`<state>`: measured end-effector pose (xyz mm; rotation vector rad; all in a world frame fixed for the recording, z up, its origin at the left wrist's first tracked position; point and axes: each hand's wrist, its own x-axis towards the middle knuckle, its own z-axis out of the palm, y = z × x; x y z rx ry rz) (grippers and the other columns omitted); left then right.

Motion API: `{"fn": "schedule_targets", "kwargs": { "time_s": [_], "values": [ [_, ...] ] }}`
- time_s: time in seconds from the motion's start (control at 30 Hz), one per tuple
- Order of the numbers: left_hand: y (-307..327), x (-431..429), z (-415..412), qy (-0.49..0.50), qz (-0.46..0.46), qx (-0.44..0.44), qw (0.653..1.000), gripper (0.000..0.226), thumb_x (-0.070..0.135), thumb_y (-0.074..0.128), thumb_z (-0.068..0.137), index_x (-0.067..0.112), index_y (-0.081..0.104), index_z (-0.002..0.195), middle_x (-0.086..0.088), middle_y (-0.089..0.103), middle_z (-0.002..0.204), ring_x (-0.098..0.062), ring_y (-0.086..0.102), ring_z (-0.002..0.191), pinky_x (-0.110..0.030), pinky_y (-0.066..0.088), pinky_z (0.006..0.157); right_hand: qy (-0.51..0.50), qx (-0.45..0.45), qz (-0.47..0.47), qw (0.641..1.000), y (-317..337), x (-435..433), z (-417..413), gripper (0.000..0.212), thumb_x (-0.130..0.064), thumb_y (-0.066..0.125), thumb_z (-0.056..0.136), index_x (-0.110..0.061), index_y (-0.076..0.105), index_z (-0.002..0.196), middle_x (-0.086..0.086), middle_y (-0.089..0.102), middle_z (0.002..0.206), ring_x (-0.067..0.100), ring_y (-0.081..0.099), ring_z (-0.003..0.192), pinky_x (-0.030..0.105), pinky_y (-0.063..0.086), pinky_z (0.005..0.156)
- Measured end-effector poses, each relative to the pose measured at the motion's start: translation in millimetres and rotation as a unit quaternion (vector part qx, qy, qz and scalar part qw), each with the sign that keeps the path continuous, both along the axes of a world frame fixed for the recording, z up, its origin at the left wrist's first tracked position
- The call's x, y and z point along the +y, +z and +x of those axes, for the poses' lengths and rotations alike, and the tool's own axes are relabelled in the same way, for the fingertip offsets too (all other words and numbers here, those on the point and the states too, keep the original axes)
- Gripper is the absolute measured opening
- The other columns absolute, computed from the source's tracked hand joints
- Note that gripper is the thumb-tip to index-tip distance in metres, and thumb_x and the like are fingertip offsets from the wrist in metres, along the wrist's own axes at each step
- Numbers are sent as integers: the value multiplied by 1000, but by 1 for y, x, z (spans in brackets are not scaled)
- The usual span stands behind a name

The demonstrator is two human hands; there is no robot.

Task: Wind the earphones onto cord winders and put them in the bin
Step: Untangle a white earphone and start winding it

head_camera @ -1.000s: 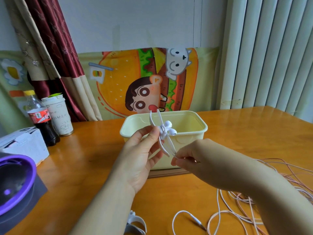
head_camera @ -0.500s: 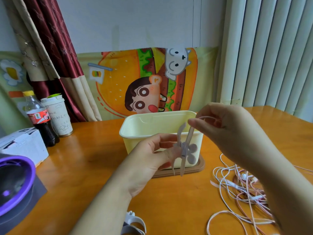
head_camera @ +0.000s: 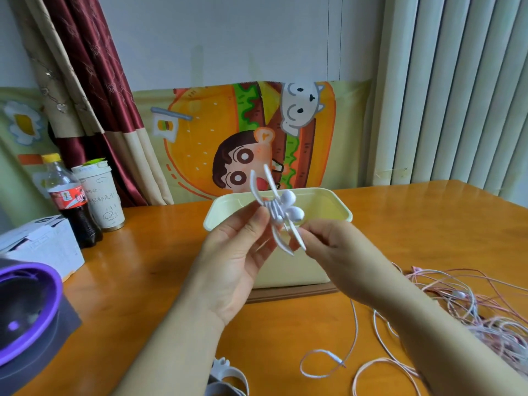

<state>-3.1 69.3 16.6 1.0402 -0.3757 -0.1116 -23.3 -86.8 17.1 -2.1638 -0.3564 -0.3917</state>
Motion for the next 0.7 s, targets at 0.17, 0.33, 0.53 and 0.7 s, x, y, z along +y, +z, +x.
{"fn": "schedule_targets", "kwargs": {
  "time_s": [0.17,0.33,0.53,0.7],
  "values": [
    [-5,5,6,65,-7,48,997,36,27,61,81,13,71,112,-6,74,107,-8,64,85,-23,51,82,61,42,-62,995,4,2,-8,23,-31,46,98,-26,68,92,-1,46,61,8,37,52,25,31,50],
    [-7,9,6,80,35,52,995,24,20,56,91,15,70,110,-4,75,104,-12,68,91,-30,56,79,50,18,-64,997,19,-6,-17,23,-33,47,96,-27,68,89,-3,46,56,7,37,48,23,29,47],
    [-12,6,2,59,243,-43,967,38,36,69,71,21,70,106,4,73,104,-16,69,98,-33,55,82,-42,-121,3,992,34,-18,-22,28,-33,55,91,-15,63,72,-11,44,45,4,39,43,13,30,43],
    [-7,3,-4,-12,313,-85,946,38,35,69,73,23,68,110,5,72,106,-21,69,99,-39,56,91,-76,-144,16,987,29,-24,-14,28,-37,57,88,-16,63,70,-8,43,47,4,39,46,14,31,44]
  ]
}}
